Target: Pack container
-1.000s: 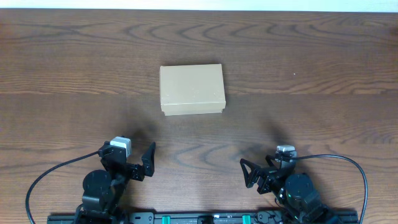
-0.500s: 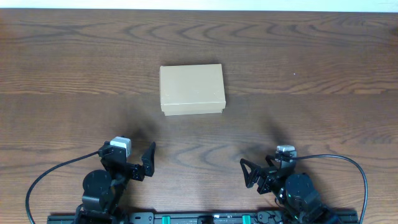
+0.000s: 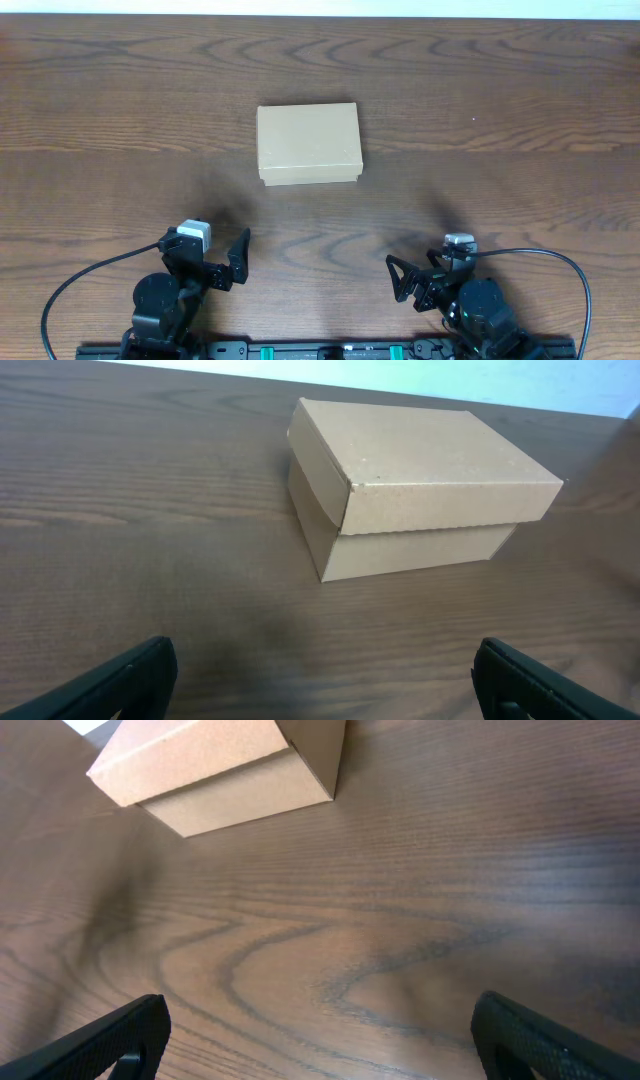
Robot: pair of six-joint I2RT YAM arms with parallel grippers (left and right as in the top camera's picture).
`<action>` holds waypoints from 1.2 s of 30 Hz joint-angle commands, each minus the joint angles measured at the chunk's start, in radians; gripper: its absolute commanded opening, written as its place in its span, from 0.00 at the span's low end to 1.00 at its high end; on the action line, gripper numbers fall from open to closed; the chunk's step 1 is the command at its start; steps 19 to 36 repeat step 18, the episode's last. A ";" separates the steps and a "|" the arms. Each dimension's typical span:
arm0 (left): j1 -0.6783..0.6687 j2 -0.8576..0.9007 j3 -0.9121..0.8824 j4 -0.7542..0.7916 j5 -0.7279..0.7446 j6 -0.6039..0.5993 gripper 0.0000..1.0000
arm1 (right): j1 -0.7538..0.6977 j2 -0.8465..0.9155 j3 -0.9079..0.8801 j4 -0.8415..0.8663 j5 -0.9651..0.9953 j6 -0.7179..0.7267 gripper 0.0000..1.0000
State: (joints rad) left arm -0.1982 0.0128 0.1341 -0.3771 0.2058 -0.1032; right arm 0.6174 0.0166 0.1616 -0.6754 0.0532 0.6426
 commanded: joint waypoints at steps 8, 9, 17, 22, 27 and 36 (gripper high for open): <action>-0.005 -0.008 -0.021 0.000 0.003 0.014 0.95 | -0.010 -0.011 -0.004 0.002 0.014 -0.015 0.99; -0.005 -0.008 -0.021 0.000 0.003 0.014 0.95 | -0.010 -0.011 -0.004 0.002 0.014 -0.015 0.99; -0.005 -0.008 -0.021 0.000 0.003 0.014 0.95 | -0.010 -0.011 -0.004 0.002 0.014 -0.015 0.99; -0.005 -0.008 -0.021 0.000 0.003 0.014 0.95 | -0.010 -0.011 -0.004 0.002 0.014 -0.015 0.99; -0.005 -0.008 -0.021 0.000 0.003 0.014 0.95 | -0.010 -0.011 -0.004 0.002 0.014 -0.015 0.99; -0.005 -0.008 -0.021 0.000 0.003 0.014 0.95 | -0.010 -0.011 -0.004 0.002 0.014 -0.015 0.99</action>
